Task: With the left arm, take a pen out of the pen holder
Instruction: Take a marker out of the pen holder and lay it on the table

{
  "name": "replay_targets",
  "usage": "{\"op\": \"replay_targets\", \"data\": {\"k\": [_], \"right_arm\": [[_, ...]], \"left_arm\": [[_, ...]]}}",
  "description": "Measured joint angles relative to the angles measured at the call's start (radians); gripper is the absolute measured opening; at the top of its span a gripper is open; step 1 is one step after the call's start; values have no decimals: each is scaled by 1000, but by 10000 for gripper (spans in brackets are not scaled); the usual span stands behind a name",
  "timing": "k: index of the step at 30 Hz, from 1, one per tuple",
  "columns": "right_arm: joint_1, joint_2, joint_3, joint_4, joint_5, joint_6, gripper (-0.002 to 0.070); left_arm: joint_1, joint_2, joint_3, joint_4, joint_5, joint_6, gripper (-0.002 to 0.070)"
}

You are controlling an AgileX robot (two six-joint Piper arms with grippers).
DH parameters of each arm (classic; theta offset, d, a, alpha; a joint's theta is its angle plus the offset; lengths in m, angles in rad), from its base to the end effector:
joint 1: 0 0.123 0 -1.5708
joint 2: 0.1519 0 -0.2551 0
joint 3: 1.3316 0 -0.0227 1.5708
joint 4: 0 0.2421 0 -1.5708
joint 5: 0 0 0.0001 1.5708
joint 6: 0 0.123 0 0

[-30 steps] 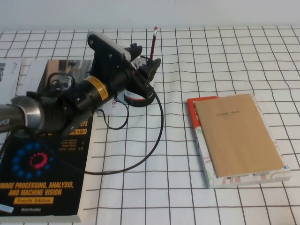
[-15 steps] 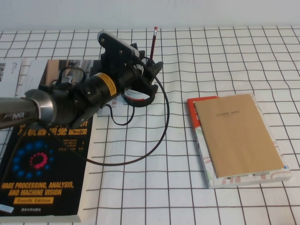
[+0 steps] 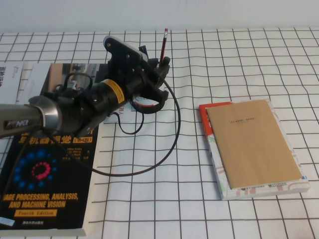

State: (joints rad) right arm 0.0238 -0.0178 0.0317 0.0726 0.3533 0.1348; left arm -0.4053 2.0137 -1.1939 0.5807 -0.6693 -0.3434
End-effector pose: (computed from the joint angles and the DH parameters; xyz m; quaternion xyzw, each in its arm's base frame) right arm 0.1050 0.0056 0.1635 0.0639 0.7960 0.0780 0.5969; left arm 0.3994 -0.2169 0.1721 0.3067 0.6894 -0.2173 0.6192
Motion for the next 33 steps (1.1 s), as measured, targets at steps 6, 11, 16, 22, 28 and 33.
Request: {"op": "replay_targets", "data": {"k": [6, 11, 16, 22, 28, 33], "right_arm": [[0, 0, 0, 0, 0, 0, -16], [0, 0, 0, 0, 0, 0, -16], [0, 0, 0, 0, 0, 0, -17], [0, 0, 0, 0, 0, 0, -16], [0, 0, 0, 0, 0, 0, -16], [0, 0, 0, 0, 0, 0, -16]], "left_arm": [[0, 3, 0, 0, -15, -2, 132], [0, 3, -2, 0, -17, 5, 122], [0, 3, -7, 6, -6, 10, 162], [0, 3, -38, 38, 26, 6, 340], [0, 3, -85, 53, 68, -28, 376], [-2, 3, -98, 69, 102, -38, 379]]}}
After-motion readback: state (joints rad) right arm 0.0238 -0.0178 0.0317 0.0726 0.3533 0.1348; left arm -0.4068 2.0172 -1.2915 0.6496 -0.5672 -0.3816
